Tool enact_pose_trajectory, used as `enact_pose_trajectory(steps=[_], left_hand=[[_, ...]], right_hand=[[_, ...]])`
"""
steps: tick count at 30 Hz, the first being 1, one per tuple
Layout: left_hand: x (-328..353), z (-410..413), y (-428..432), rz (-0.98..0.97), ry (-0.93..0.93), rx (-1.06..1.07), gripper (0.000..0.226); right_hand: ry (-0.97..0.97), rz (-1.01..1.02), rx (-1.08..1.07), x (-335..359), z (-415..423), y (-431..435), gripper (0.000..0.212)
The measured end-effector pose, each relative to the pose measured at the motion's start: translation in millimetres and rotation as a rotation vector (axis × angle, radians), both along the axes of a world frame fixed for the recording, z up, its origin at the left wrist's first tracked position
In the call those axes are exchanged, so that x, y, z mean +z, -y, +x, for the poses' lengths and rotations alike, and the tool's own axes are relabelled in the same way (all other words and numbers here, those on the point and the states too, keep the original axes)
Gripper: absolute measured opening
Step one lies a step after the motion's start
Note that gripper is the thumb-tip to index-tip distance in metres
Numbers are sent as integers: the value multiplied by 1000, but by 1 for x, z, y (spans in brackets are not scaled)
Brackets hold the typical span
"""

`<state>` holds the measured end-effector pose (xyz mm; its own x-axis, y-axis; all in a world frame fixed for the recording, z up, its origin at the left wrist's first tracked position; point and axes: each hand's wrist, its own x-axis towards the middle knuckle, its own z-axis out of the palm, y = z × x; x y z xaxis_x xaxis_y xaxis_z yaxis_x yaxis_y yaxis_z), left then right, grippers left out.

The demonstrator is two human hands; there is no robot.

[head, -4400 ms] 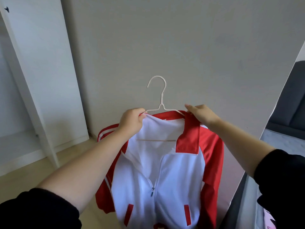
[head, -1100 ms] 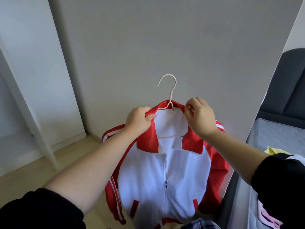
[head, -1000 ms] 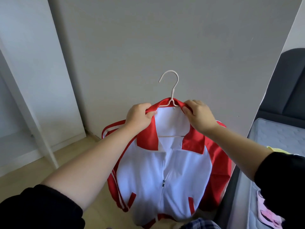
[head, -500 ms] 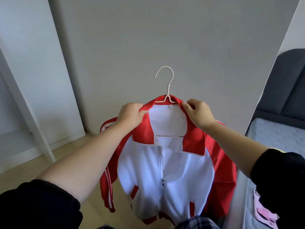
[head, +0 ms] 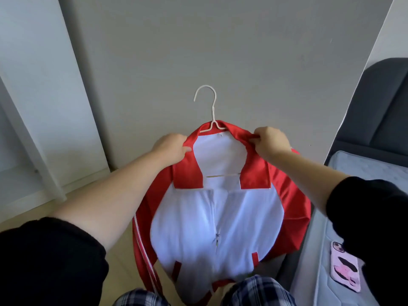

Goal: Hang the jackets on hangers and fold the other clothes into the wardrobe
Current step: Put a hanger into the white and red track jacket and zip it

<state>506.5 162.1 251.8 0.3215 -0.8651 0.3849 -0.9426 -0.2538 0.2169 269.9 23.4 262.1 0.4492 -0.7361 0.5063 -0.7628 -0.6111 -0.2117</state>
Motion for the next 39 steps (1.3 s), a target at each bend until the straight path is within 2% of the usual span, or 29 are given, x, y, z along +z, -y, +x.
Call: enact_pose_trajectory(steps=[2,5,7,10,12,15,17,19,21,23,24,25,27,28,29,30,32,34,36,39], left_hand=[[-6,-5,2,-74,-120,15,26],[-4,-13,3,-241,-134,28,29],[0,-15,2,-289,-113,16,29],[7,-15,3,-339,-83,-1,31],[9,-18,3,-340,-50,17,30],[4,-18,4,-322,-35,43,29],[-1,-20,5,-298,-49,38,28],[-5,-23,4,-270,-50,38,26],[-7,-21,3,-249,-34,61,25],[-8,-13,-1,-263,-29,105,24],[-8,-8,-3,-276,-35,129,24],[-9,-5,-5,-289,-39,146,24],[-11,-2,-7,-306,-38,154,25],[-12,-4,-7,-314,-38,147,25],[-13,-6,-6,-323,-38,133,25],[-13,-9,-6,-333,-36,114,25],[-12,-15,-6,-349,-38,79,22],[-9,-20,-6,-369,-49,61,23],[-1,-23,-8,-406,-71,57,27],[16,-31,-11,-451,-107,60,30]], right_hand=[[107,-82,3,-14,0,0,16],[436,-182,-70,-26,0,-2,21],[640,-54,-117,-31,-2,1,27],[882,302,-46,-44,-5,-5,39],[919,435,30,-52,-4,-16,41],[987,591,-1,-69,1,-27,36],[1038,728,-88,-78,8,-25,28],[1097,946,-105,-78,13,-23,16],[1165,1212,46,-69,13,-23,10],[1194,1382,239,-58,7,-26,13],[1147,1418,292,-56,1,-26,13],[1019,1416,316,-57,-5,-27,13],[569,1267,330,-60,-9,-36,20],[373,1115,317,-63,-8,-37,25],[268,932,271,-64,-4,-37,29],[239,725,196,-62,-1,-35,33],[341,325,19,-53,1,-31,32],[449,37,-9,-44,-4,-25,32],[428,-161,18,-38,-9,-20,40],[346,-243,4,-20,-18,-18,42]])
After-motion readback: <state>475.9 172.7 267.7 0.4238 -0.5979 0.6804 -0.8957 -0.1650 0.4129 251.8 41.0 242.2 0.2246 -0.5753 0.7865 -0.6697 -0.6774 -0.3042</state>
